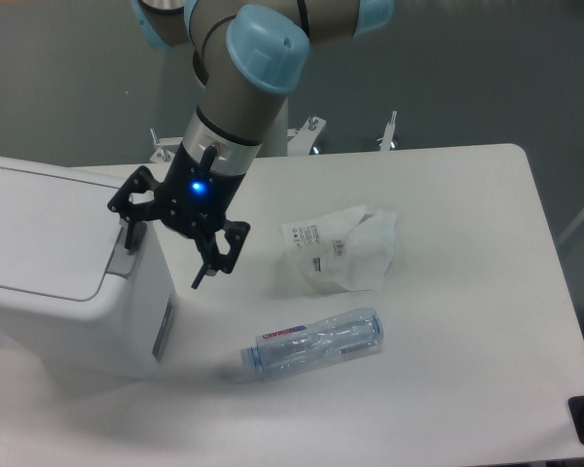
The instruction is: Open the trash can
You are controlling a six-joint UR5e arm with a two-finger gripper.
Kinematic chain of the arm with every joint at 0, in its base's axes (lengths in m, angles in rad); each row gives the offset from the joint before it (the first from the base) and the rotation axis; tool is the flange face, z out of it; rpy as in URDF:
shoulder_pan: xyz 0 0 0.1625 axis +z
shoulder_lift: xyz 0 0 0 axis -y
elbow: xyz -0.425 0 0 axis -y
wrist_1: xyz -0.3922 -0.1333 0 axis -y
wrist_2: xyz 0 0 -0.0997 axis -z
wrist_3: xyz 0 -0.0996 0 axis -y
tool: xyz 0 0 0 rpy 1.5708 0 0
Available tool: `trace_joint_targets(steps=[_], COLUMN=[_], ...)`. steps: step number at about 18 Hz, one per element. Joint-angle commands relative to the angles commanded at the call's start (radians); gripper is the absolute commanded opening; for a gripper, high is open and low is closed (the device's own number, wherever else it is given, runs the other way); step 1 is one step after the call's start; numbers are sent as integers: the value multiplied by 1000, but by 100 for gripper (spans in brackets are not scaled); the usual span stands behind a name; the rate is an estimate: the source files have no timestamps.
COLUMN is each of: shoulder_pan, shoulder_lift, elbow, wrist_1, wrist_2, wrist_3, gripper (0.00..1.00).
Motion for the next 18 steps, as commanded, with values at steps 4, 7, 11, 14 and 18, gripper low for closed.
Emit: trace_joint_targets(steps=[4, 7, 11, 14, 18], shoulder_pan=[0, 0, 0, 0, 0], shoulder_lift=[0, -6, -14, -18, -15], elbow=[5, 6, 6, 6, 11], wrist_1=[0, 0, 0, 0, 0], wrist_2=[2, 2, 2, 3, 2], wrist_3=[-9, -9, -8, -8, -11], gripper=[100, 100, 100, 100, 100])
